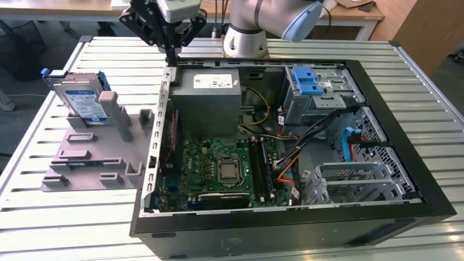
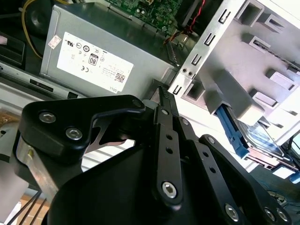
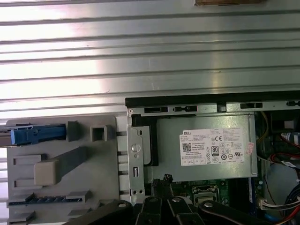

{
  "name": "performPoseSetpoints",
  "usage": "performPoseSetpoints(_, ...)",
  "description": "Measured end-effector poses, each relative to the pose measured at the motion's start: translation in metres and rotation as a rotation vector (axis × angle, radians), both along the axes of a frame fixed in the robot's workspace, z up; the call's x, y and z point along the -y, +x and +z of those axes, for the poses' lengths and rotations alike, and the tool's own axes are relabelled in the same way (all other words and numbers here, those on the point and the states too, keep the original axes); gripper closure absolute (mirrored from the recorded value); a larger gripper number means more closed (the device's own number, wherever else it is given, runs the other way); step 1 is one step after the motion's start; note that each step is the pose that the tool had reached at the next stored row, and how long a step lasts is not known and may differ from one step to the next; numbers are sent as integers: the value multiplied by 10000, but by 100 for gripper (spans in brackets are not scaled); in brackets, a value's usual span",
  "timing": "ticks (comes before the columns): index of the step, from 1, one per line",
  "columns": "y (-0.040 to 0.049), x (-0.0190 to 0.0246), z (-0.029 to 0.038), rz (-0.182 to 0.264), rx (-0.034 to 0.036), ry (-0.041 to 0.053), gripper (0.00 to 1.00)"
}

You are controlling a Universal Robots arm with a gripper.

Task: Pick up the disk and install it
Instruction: 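Reach for the disk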

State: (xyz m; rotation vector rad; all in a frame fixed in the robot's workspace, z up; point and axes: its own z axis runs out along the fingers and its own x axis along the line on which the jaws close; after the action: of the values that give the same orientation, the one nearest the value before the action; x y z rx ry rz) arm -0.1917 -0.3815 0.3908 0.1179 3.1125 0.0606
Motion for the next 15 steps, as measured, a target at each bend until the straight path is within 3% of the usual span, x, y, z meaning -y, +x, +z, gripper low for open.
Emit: performPoseSetpoints(15, -127, -24, -9, -1, 0, 0, 89)
